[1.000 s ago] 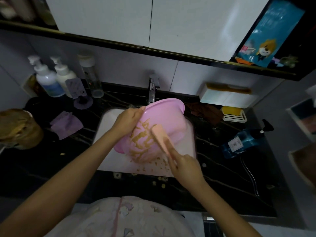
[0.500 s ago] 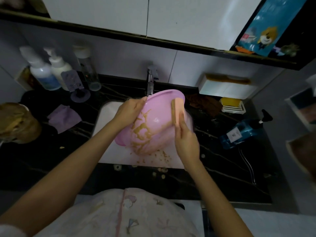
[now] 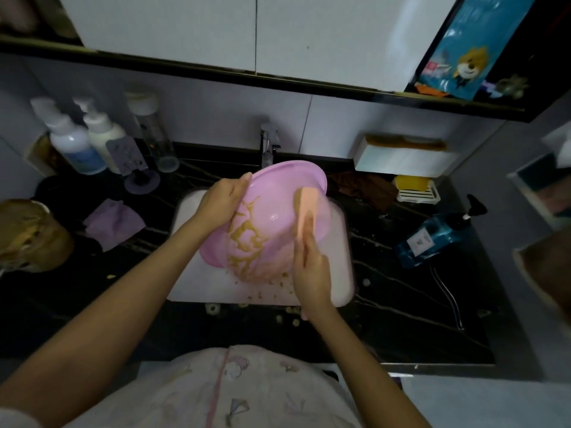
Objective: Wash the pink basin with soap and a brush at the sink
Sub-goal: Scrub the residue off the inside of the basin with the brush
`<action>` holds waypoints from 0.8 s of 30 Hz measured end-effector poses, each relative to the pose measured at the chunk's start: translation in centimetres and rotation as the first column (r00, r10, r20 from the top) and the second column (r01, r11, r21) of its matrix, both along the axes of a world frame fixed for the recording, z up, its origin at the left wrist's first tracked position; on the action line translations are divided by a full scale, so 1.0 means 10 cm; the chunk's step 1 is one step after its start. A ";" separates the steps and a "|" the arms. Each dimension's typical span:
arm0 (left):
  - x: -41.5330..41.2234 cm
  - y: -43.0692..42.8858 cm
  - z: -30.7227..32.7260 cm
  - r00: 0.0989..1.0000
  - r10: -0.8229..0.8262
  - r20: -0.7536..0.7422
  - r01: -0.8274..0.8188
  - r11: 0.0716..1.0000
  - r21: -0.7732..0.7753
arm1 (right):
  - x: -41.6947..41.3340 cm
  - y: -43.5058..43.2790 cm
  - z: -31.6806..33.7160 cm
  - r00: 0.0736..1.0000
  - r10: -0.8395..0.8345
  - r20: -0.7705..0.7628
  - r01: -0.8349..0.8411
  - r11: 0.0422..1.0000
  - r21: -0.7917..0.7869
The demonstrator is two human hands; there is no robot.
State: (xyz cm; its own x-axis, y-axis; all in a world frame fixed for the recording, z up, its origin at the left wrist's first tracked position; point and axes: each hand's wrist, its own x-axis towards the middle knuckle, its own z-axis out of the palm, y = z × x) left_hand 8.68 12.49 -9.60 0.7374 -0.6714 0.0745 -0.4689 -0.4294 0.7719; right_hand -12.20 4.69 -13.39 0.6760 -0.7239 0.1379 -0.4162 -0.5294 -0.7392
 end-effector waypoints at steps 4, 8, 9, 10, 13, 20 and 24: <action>0.07 0.04 -0.02 0.999 0.024 -0.028 -0.025 0.998 -0.051 | -0.22 -0.05 -0.27 1.000 0.006 -0.002 -0.006 1.000 -0.016; 0.04 0.01 -0.03 0.999 0.010 -0.031 -0.012 0.998 -0.056 | 0.20 -0.35 0.00 0.929 -0.321 0.185 0.227 0.887 0.402; 0.04 0.03 -0.02 0.999 0.021 -0.028 -0.022 0.998 -0.050 | 0.26 -0.27 0.06 0.926 -0.316 0.207 0.204 0.880 0.428; 0.06 0.04 -0.01 0.999 0.031 -0.024 -0.032 0.999 -0.042 | 0.27 -0.14 0.07 0.931 -0.289 0.224 0.172 0.887 0.429; 0.07 0.05 0.02 0.999 0.046 -0.006 -0.046 0.999 0.002 | 0.13 0.13 -0.08 0.927 -0.315 0.205 0.180 0.850 0.494; -0.01 0.03 -0.01 1.000 0.026 0.008 -0.025 0.999 -0.039 | 0.35 0.29 -0.02 0.865 -0.480 0.146 0.215 0.618 0.756; -0.06 0.03 -0.02 1.000 0.019 0.021 -0.018 1.000 -0.022 | 0.42 0.19 -0.12 0.855 -0.519 0.007 0.244 0.412 0.878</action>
